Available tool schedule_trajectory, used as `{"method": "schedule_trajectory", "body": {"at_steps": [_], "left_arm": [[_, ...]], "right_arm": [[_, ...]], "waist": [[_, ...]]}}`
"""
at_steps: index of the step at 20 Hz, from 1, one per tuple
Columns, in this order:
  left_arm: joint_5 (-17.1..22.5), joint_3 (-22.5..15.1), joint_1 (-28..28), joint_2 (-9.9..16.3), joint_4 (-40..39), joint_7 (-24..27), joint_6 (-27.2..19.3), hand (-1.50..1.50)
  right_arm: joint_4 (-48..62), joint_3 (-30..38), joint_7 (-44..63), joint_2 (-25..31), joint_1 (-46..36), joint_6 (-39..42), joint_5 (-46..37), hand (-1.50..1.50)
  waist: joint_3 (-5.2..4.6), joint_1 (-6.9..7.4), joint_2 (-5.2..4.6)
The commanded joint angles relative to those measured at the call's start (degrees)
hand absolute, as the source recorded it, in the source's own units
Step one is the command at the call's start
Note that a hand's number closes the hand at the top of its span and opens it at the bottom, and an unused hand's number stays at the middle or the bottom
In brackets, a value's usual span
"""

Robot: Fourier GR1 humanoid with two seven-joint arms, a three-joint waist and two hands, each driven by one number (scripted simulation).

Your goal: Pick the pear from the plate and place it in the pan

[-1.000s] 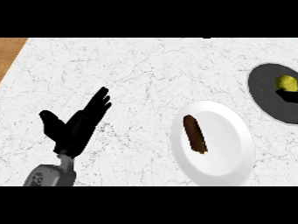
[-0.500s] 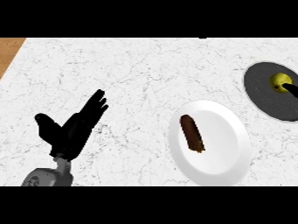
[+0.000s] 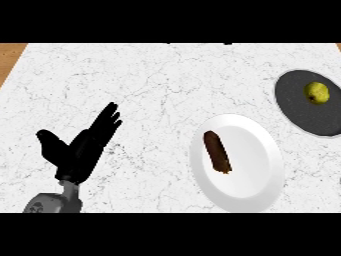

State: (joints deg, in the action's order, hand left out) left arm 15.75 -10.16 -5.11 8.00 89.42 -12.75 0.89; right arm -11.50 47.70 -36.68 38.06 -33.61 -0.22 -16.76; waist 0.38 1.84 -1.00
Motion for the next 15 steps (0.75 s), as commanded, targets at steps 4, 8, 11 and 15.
{"method": "schedule_trajectory", "body": {"at_steps": [4,8,11,15], "left_arm": [[-0.8,0.1,2.5,0.2,1.8,-0.7,0.0,0.0],[-1.4,0.9,3.0,0.4,0.5,1.6,0.6,0.0],[-1.0,1.5,-1.4,-1.7,-3.4,0.6,0.1,0.0],[-2.1,2.3,-1.0,-1.5,-6.1,3.6,1.5,0.0]], "right_arm": [[0.7,-1.1,-6.1,1.8,6.0,11.2,1.2,-1.5],[1.1,-1.0,-6.5,4.1,6.0,12.6,1.7,-1.5],[1.0,-2.6,-6.4,2.9,6.5,12.4,1.5,-1.5],[0.4,-3.9,-12.2,3.1,11.9,16.0,1.7,-1.5]], "waist": [[-0.15,-0.56,0.52],[-0.1,-0.25,0.37],[-0.16,-0.73,0.45],[-0.18,-1.16,0.52]]}}
